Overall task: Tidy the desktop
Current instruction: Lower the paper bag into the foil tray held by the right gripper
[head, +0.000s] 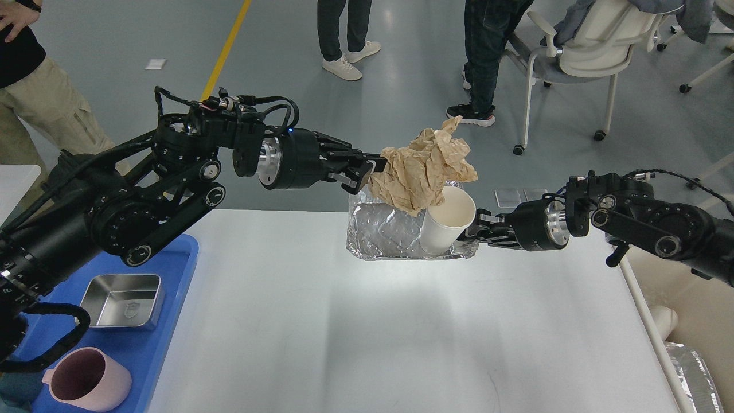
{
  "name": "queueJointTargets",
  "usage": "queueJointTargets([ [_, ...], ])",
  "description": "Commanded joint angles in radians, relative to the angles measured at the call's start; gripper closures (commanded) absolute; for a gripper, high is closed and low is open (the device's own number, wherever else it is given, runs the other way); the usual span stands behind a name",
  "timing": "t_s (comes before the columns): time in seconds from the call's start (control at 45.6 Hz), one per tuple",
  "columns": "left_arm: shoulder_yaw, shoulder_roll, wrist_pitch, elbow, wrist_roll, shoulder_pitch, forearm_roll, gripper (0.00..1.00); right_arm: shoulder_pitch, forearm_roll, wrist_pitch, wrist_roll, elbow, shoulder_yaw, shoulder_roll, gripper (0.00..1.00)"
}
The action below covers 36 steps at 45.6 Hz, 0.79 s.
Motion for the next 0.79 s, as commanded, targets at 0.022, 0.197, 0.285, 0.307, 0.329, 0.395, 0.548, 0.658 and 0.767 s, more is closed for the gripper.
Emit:
queueJointTargets([
  [0.022,0.001,-0.009,0.0,0.0,-0.003,0.0,-0.005,0.87,0.0,0.0,0.002,0.0,0.0,0.001,-0.009,1.0],
  [0.197,0.0,0.005,0.0,-0.002,-0.007,0.004,-0.01,0.84,0.0,0.0,0.0,0.0,-0.001,0.001,-0.009,1.0],
  [0.285,-0.009,0.008,0.0,-0.002,-0.01,0.005,-0.01,0.82,0.0,0.0,0.0,0.0,-0.001,0.002,-0.009,1.0],
  [0.307,-0.011,0.008,0.0,-0.002,-0.01,0.005,-0.01,0.81,0.0,0.0,0.0,0.001,-0.001,0.002,-0.009,1.0],
  [0.329,-0.013,0.008,0.0,-0.003,-0.012,0.005,-0.011,0.81,0.0,0.0,0.0,0.001,-0.001,0.002,-0.009,1.0],
  [0.395,-0.017,0.009,-0.001,-0.003,-0.012,0.005,-0.011,0.76,-0.002,0.0,0.0,0.0,-0.003,0.002,-0.009,1.0],
  [0.548,-0.013,0.024,-0.015,-0.006,-0.012,0.007,-0.013,0.61,-0.002,0.0,0.0,0.001,-0.005,0.004,-0.01,1.0],
  [0.658,0.003,0.061,-0.015,-0.016,-0.012,0.013,-0.028,0.51,-0.002,0.0,0.0,0.001,-0.006,0.005,-0.012,1.0],
  [0.767,0.001,0.09,-0.021,-0.031,-0.013,0.042,-0.034,0.38,-0.004,0.0,0.0,0.001,-0.006,0.007,-0.018,1.0],
])
